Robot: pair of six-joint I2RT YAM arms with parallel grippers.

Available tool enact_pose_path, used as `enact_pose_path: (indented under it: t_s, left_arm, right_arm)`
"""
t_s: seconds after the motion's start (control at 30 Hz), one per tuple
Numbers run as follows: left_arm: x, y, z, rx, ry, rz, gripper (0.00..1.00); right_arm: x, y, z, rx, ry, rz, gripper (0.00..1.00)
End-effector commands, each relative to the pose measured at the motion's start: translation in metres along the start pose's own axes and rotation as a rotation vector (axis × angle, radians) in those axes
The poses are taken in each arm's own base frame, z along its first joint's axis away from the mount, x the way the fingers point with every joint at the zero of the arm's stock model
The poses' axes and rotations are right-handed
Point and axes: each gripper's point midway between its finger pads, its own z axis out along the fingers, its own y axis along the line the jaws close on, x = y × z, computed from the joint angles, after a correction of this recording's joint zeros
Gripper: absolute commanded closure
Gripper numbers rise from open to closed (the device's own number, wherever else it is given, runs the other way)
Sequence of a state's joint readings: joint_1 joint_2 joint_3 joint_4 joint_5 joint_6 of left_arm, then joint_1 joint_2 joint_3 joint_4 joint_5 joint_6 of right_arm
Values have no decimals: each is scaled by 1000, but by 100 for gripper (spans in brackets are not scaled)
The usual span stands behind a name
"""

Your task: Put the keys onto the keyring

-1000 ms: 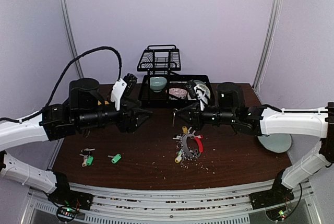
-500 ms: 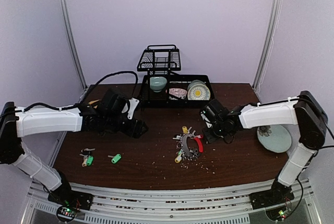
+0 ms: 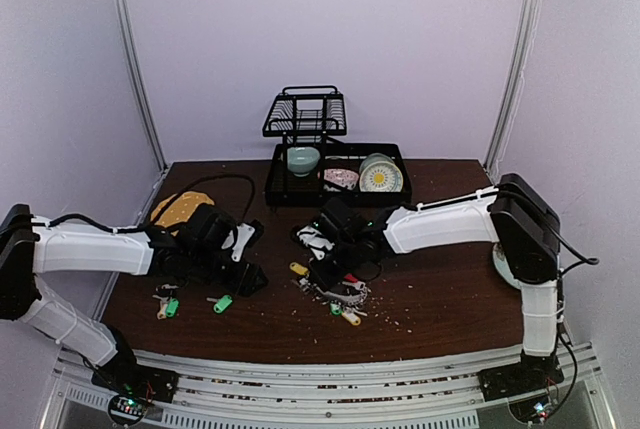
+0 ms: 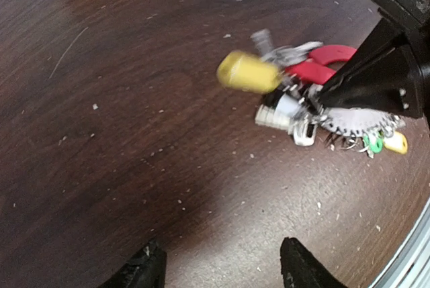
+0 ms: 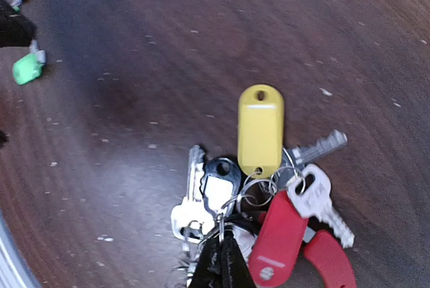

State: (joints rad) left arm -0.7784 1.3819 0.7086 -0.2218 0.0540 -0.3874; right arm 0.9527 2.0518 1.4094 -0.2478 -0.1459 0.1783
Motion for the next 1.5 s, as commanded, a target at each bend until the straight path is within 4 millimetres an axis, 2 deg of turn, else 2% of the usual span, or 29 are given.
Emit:
enact_pose_path:
  t_s: [0.0, 0.03, 0.1, 0.13, 0.2, 0.23, 0.3, 0.33, 0.43, 0.47, 0.53, 0.63, 0.73, 0.83, 0.9, 0.97, 1.07, 1.2, 1.3, 1.4, 1.47]
  left_arm:
    - [-20, -25, -5, 134, -83, 111, 43]
    - [-24, -31, -6, 166, -99, 143, 44]
    - [-39, -43, -8, 216, -134, 209, 45]
    - [-47, -46, -7, 222, -146, 239, 45]
    - [-61, -52, 3, 230, -137, 306, 40]
    - [-71, -58, 12, 250, -120, 352, 38]
    - [-65, -59, 43, 269, -12, 425, 35]
    - [-79, -64, 52, 276, 4, 463, 34]
    - [-89, -59, 91, 250, 90, 536, 30]
    - [-95, -58, 103, 237, 105, 544, 31]
    - [-105, -63, 120, 240, 118, 601, 40]
    - [-95, -80, 133, 280, 158, 708, 43]
    - [-74, -85, 127, 328, 212, 778, 35]
    - [-38, -63, 134, 257, 403, 801, 34]
    - [-26, -43, 144, 172, 489, 746, 43]
    - [-23, -38, 139, 146, 497, 710, 44]
    - [-6, -31, 125, 116, 496, 628, 43]
    - [52, -13, 102, 62, 573, 451, 45]
    - [88, -8, 79, 47, 605, 297, 46]
    - [92, -14, 54, 53, 555, 176, 46]
    - [77, -19, 37, 52, 474, 146, 46]
  right_arm:
    - [-32, 24, -27, -150, -86, -37, 100]
    - [-43, 19, -44, -150, -131, -27, 100]
    - [-53, -2, -68, -128, -188, 36, 100]
    - [-55, -14, -81, -115, -213, 69, 100]
    - [-46, -42, -102, -54, -243, 127, 100]
    - [-42, -55, -115, -10, -263, 147, 100]
    - [-31, -78, -137, 75, -294, 177, 100]
    - [-23, -88, -145, 118, -295, 188, 100]
    - [3, -108, -167, 223, -271, 209, 100]
    - [10, -112, -173, 240, -268, 214, 100]
    - [23, -116, -181, 258, -272, 227, 100]
    - [34, -119, -190, 258, -297, 254, 100]
    - [40, -121, -195, 260, -306, 271, 100]
    - [39, -121, -198, 261, -306, 277, 100]
    - [37, -120, -200, 255, -312, 279, 100]
    - [34, -120, -203, 255, -323, 279, 100]
    - [33, -118, -208, 248, -336, 283, 100]
    - [34, -115, -210, 233, -348, 285, 100]
    - [35, -112, -211, 212, -355, 286, 100]
    - [30, -108, -210, 188, -371, 289, 100]
    - [28, -106, -208, 169, -373, 290, 100]
